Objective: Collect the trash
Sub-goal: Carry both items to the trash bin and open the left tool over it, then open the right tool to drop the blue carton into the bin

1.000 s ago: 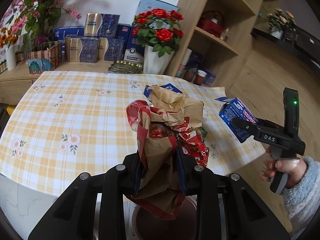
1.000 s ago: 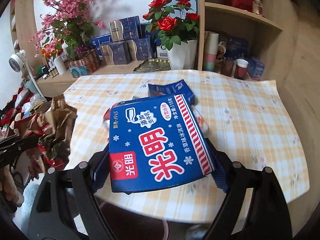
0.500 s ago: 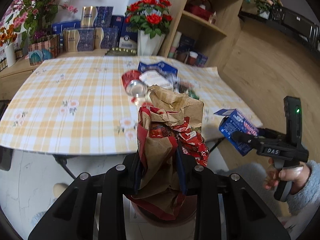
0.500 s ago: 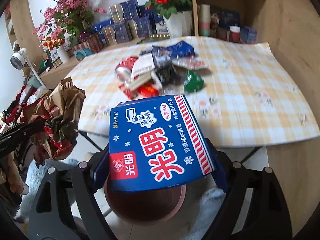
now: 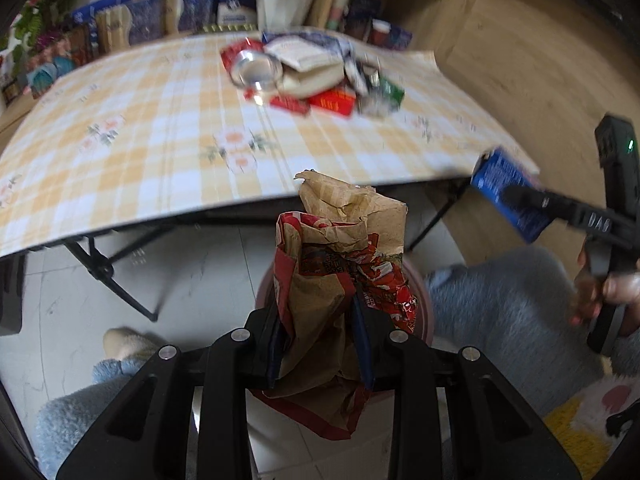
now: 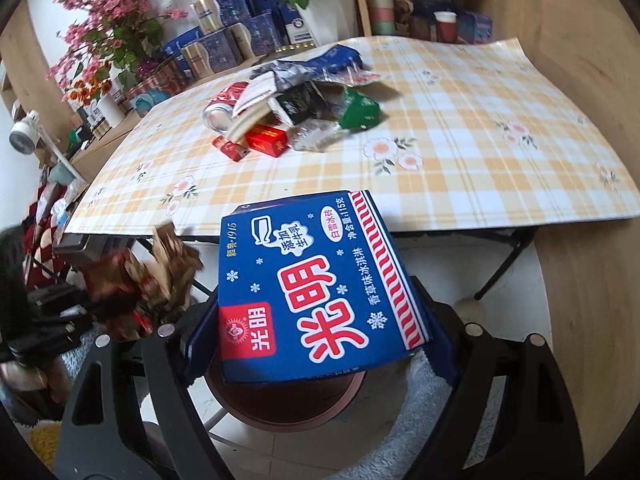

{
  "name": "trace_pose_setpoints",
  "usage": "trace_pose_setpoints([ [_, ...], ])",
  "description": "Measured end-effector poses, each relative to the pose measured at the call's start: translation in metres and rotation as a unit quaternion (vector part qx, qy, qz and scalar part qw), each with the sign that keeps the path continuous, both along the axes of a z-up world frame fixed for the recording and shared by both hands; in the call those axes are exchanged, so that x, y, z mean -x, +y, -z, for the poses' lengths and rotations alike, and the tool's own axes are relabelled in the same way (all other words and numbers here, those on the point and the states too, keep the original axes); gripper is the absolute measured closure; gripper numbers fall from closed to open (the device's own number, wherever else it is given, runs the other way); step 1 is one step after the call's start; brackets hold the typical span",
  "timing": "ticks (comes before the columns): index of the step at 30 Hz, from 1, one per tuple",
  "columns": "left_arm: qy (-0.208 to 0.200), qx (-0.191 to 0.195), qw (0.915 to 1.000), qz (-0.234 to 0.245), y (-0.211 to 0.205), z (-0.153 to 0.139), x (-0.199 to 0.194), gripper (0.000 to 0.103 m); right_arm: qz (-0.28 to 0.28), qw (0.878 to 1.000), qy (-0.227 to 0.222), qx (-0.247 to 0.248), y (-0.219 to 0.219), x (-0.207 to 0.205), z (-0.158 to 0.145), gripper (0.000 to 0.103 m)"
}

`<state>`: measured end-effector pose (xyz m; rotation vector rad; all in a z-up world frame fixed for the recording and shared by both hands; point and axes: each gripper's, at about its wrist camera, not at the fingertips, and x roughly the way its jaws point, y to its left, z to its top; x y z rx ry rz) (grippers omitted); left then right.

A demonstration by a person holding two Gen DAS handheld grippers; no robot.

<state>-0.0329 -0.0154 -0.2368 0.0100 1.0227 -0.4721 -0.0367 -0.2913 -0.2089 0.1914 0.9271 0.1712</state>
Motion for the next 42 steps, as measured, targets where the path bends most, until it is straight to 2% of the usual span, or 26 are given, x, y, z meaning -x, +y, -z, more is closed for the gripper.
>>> trace_pose_setpoints([
  [7, 0.048, -0.041, 0.9969, 0.048, -0.029, 0.04, -0.012, 0.073, 0.006, 1.0, 0.016, -0.02, -0.012, -0.01, 0.009, 0.02],
  [12, 0.093, -0.079, 0.9891, 0.083, -0.053, 0.082, -0.023, 0.072, -0.004, 0.999, 0.028, -0.019, -0.012, -0.013, 0.018, 0.02],
  [19, 0.144, -0.11, 0.9788, 0.095, -0.074, 0.138, -0.043, 0.068, 0.0, 0.999, 0.047, -0.022, -0.017, -0.014, 0.029, 0.02],
  [22, 0.152, -0.115, 0.9768, 0.098, -0.075, 0.153, -0.045, 0.059, 0.002, 0.999, 0.05, -0.021, -0.02, -0.014, 0.031, 0.02],
  [23, 0.15, -0.117, 0.9763, 0.103, -0.076, 0.156, -0.045, 0.046, 0.003, 0.998, 0.052, -0.02, -0.02, -0.015, 0.031, 0.02],
  [24, 0.144, -0.121, 0.9765, 0.105, -0.076, 0.156, -0.045, 0.029, 0.004, 0.998, 0.053, -0.019, -0.021, -0.015, 0.032, 0.02],
  [25, 0.14, -0.122, 0.9773, 0.103, -0.074, 0.155, -0.046, 0.026, 0.004, 0.998, 0.055, -0.019, -0.021, -0.015, 0.032, 0.02],
  [30, 0.122, -0.064, 0.989, 0.056, -0.047, 0.124, -0.054, 0.016, -0.008, 0.998, 0.063, -0.014, -0.014, -0.018, 0.035, 0.02],
  [32, 0.105, -0.054, 0.9924, 0.035, -0.037, 0.104, -0.056, 0.013, -0.021, 0.997, 0.068, -0.007, -0.006, -0.019, 0.036, 0.019],
  [35, 0.05, -0.022, 0.9985, 0.008, -0.016, 0.06, -0.054, 0.009, -0.052, 0.996, 0.078, 0.005, 0.011, -0.02, 0.043, 0.019],
  [39, -0.003, -0.002, 0.9995, -0.031, 0.011, 0.02, -0.044, 0.006, -0.091, 0.99, 0.103, 0.03, 0.039, -0.024, 0.057, 0.019],
  [42, -0.038, -0.002, 0.9973, -0.062, 0.034, 0.002, -0.034, 0.006, -0.129, 0.984, 0.115, 0.047, 0.067, -0.029, 0.067, 0.02],
])
